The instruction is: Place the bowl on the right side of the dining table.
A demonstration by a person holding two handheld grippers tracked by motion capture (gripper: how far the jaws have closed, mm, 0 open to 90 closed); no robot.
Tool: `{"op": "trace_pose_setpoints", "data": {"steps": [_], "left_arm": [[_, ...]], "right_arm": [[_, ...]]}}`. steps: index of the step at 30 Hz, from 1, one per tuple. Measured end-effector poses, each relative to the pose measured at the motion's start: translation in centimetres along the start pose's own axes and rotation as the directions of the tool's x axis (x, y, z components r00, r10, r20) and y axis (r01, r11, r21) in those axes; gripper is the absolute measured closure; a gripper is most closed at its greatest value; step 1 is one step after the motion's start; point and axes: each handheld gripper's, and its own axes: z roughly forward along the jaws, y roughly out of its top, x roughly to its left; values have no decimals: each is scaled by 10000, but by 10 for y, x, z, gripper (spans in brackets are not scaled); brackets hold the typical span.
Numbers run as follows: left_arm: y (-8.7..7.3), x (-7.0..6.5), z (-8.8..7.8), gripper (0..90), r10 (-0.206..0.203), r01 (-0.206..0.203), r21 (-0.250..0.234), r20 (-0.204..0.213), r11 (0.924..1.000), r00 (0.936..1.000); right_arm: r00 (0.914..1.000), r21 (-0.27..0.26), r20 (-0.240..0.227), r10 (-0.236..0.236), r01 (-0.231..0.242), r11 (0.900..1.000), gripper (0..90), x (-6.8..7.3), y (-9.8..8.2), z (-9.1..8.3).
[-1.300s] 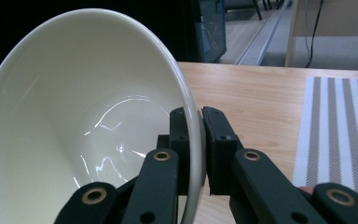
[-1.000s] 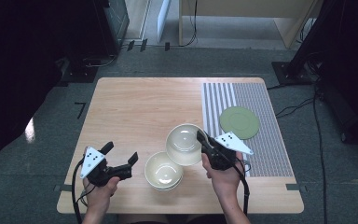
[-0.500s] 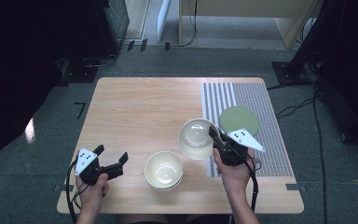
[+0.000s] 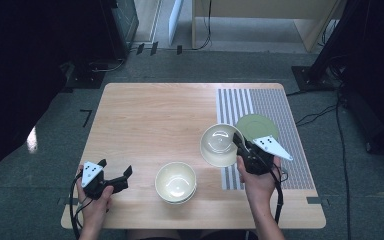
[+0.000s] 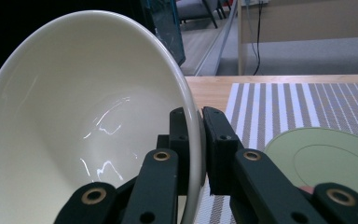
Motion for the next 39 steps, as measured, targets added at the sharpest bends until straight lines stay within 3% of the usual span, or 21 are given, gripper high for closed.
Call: {"op": "trace_pose_setpoints", "data": {"steps": [7, 19, 25, 29, 39], "left_arm": [[-6, 22, 0, 3, -300, 306, 177, -312, 9994, 9991], [-14, 42, 2, 3, -121, 185, 867, -734, 9961, 9972], [-16, 46, 4, 3, 97, 13, 1184, -919, 9930, 9957], [-17, 50, 7, 8, -81, 255, 1621, -1075, 9864, 9942], [-18, 50, 9, 8, -167, 371, 1817, -1125, 9827, 9935]], "right_arm": [[9995, 28, 314, 70, -71, 10000, 837, -11, 0, 2], [9972, 91, 717, 214, -221, 9997, 837, -29, -3, 6], [9951, 108, 949, 294, -306, 9995, 836, -38, -3, 8], [9931, 131, 1117, 349, -366, 9992, 837, -43, -4, 10], [9875, 251, 1452, 613, -656, 9975, 837, -60, -5, 19]]}}
